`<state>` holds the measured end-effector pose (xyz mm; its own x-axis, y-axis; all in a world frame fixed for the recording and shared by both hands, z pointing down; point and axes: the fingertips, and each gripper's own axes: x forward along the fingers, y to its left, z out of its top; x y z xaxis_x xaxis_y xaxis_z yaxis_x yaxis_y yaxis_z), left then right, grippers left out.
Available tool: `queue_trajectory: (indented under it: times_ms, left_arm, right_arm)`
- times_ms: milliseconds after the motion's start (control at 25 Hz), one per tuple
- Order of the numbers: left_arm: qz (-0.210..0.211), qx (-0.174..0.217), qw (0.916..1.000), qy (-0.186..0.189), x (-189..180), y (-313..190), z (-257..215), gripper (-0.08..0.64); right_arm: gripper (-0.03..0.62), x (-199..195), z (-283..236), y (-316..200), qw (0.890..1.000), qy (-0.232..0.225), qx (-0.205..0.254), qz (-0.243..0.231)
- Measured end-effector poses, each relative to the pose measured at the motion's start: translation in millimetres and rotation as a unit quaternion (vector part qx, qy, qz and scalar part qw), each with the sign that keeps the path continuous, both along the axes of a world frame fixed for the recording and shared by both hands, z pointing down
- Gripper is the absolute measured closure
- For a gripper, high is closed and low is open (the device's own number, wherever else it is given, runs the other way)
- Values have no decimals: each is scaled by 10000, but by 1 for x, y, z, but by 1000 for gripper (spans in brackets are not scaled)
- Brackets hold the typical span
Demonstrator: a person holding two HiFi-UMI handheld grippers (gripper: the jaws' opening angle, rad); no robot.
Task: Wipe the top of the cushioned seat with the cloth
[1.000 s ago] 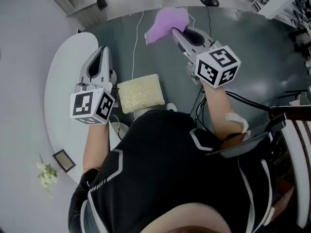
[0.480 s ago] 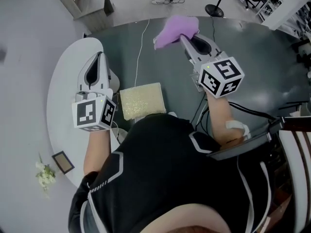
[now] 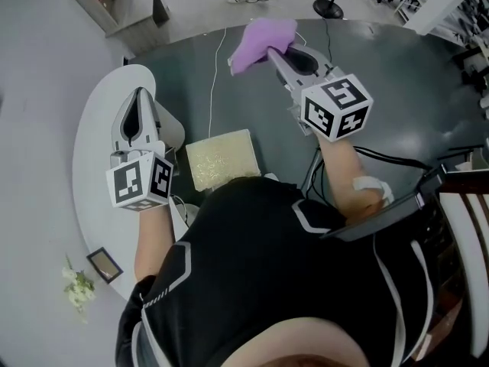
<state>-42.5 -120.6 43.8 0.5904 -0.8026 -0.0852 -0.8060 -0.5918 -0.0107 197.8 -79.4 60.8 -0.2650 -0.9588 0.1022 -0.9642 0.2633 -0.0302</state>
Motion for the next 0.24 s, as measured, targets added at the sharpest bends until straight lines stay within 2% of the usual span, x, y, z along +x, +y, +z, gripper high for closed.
queue_trajectory:
  times_ms: [120,240]
  left_arm:
    - [2,-29,10000,-48,0,-6,4,557]
    - [-3,-67,10000,73,-2,-13,5,557]
  right_arm:
    - [546,-1,1,-6,10000,51,10,21]
    - [546,0,2,-14,9999,56,-16,117]
